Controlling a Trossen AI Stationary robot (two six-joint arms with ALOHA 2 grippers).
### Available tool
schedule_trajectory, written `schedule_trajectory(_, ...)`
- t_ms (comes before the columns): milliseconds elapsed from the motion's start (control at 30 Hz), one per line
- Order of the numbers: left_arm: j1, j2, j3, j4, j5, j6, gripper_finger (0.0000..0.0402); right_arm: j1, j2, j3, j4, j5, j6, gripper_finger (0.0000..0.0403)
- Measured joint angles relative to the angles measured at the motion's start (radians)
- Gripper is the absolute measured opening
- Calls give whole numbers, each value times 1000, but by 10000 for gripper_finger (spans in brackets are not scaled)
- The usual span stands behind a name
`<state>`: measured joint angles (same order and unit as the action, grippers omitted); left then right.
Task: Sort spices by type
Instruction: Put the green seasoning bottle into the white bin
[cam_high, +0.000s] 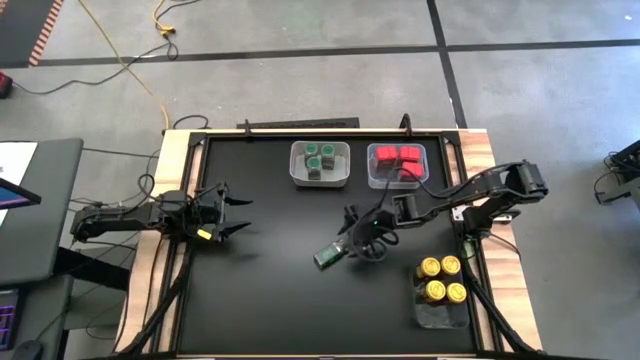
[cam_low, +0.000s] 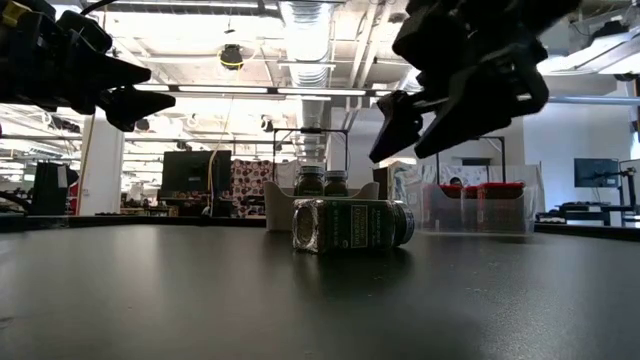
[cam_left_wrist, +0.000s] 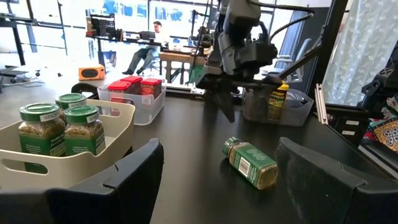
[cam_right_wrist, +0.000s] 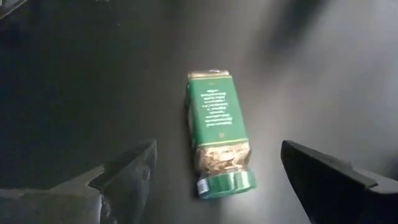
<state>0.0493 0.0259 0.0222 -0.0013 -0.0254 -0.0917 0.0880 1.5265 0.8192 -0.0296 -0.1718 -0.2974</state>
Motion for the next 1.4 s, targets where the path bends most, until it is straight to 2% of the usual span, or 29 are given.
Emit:
schedule_trajectory(133, 0, 0, 0, 0, 0, 0, 297, -19, 20, -36, 81, -18, -96, 371)
schedule_trajectory(367, 0, 0, 0, 0, 0, 0, 297, -53, 185, -42, 140, -75, -103, 370)
schedule_trajectory(567, 0, 0, 0, 0, 0, 0, 297, -51, 218, -40, 152, -83, -116, 358)
schedule_trajectory(700, 0, 0, 0, 0, 0, 0, 297, -66, 214, -40, 166, -84, -137, 330)
schedule_trajectory(1000, 0, 0, 0, 0, 0, 0, 297, -79, 212, -39, 134, -100, -103, 231)
schedule_trajectory(1167, 0, 0, 0, 0, 0, 0, 297, -76, 205, -27, 76, -104, -76, 227)
schedule_trajectory(1400, 0, 0, 0, 0, 0, 0, 297, -75, 108, 83, -252, -57, -17, 231)
